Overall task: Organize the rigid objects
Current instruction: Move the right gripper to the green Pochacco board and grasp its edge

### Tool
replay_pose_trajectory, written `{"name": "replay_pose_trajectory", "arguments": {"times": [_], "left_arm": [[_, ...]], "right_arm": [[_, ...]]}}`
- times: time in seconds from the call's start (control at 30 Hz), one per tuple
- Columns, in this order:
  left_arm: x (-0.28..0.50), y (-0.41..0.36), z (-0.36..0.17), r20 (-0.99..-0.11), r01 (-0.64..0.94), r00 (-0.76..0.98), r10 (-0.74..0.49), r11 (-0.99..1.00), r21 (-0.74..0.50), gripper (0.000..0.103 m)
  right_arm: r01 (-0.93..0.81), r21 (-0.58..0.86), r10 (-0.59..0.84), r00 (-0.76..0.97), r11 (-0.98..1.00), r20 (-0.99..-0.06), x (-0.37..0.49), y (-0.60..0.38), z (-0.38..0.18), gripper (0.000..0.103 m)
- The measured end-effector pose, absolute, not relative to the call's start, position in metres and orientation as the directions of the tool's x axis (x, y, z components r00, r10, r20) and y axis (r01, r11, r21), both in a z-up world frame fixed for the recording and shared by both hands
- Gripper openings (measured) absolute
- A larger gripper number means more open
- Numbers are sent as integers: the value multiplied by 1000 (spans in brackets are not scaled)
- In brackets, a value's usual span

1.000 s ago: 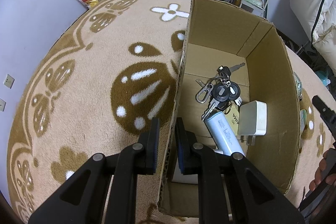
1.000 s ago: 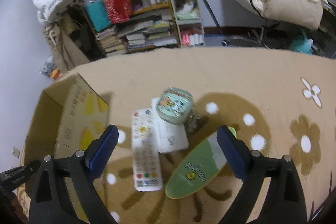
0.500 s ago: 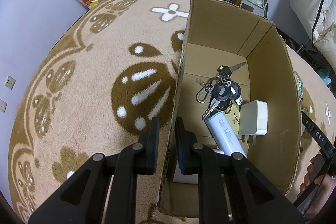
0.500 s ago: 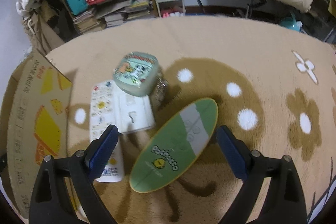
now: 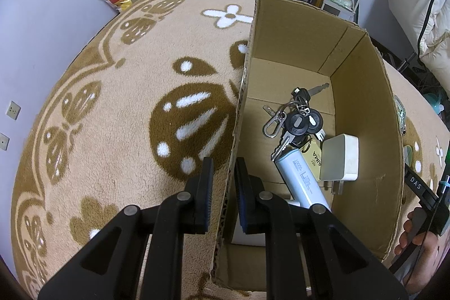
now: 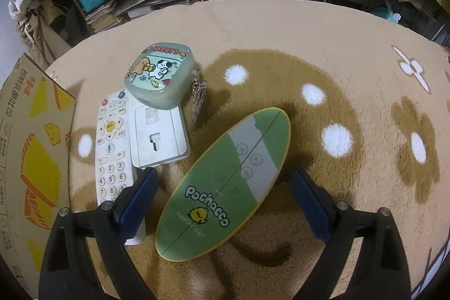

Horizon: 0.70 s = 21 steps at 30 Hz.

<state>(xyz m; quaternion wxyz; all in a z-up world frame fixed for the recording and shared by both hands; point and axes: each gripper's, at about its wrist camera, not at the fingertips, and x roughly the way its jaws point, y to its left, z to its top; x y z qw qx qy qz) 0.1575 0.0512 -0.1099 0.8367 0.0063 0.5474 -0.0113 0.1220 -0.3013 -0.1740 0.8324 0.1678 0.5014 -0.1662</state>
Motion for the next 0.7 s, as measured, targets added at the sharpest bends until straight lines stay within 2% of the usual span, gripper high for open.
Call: {"name": "replay_pose_trajectory", "arguments": {"times": [0.27, 0.7], "left_arm": [[158, 55, -110, -917, 22, 399, -14, 1000, -6, 18], [158, 53, -110, -918, 31, 397, -11, 1000, 2, 15]], "right_arm": [[445, 99, -115, 429, 890, -896, 126, -301, -181, 100], [424, 21, -172, 410, 906, -896, 130, -291, -187, 101]]}}
